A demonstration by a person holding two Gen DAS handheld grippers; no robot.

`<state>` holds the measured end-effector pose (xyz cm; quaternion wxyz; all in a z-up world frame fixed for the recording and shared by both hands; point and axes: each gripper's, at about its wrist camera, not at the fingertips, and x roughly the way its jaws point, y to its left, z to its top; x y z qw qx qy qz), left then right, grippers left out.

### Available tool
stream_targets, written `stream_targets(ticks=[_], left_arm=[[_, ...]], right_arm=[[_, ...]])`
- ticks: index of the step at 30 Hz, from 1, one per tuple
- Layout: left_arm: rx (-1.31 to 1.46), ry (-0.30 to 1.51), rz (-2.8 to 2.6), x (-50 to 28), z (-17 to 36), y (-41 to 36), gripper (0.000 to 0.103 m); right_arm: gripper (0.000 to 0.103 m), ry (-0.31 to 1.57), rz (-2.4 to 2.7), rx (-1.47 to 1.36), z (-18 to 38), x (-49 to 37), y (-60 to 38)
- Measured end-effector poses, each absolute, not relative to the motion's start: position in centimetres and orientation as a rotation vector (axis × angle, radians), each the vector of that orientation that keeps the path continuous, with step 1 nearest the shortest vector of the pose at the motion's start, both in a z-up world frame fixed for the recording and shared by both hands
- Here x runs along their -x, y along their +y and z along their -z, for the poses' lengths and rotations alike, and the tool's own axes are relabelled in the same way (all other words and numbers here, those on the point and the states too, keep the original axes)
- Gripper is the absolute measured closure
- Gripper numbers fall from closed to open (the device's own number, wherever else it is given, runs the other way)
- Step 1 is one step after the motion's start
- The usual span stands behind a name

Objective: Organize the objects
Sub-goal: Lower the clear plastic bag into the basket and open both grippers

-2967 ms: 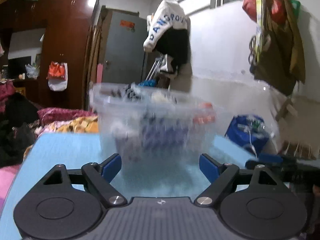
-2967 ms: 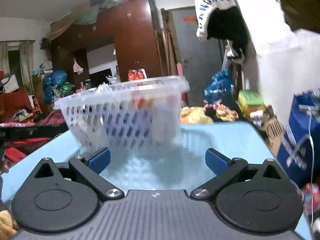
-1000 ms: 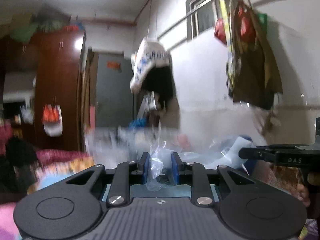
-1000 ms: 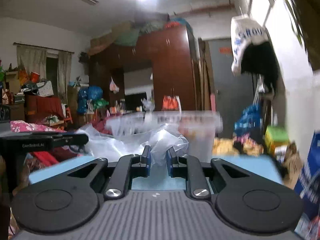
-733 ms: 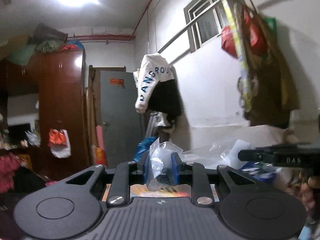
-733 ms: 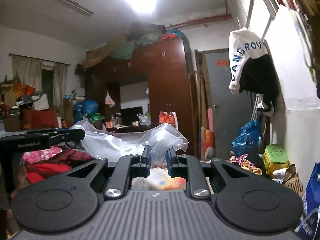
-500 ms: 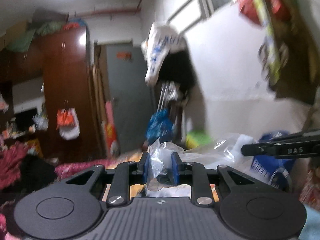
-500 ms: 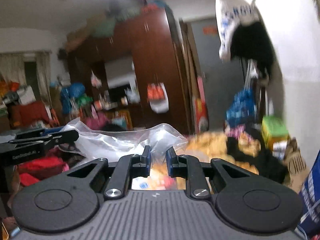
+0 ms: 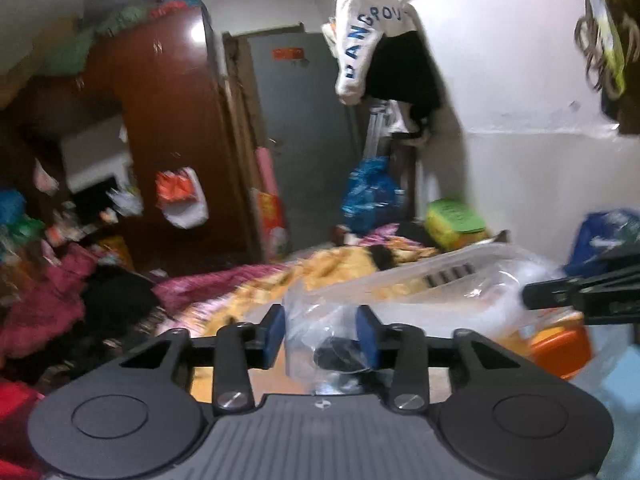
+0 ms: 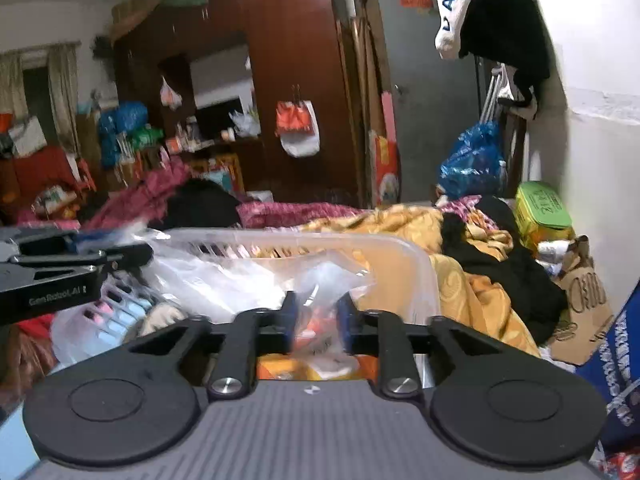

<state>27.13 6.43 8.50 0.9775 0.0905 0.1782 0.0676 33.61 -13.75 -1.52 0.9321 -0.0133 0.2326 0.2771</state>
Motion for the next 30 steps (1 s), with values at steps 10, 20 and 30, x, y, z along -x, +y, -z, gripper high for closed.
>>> stream_targets(ticks=[10, 20, 30], left_arm=[[-0.148, 0.295, -0.053, -25.4, -9.3, 6.2, 0.000], [-0.127, 0.285, -0.058, -24.7, -8.7, 6.0, 0.000], [-0.043, 0.261, -0.050, -22.1, -8.8, 7.4, 0.000]], right_arm=[[0.000, 0.370, -0.519, 0.045, 0.5, -32.2, -14.0], [0.000, 0.376, -0.556, 0.025, 0.2, -32.5, -14.2], [0.000, 0.353, -0.536, 0.044, -0.2, -29.9, -14.9]])
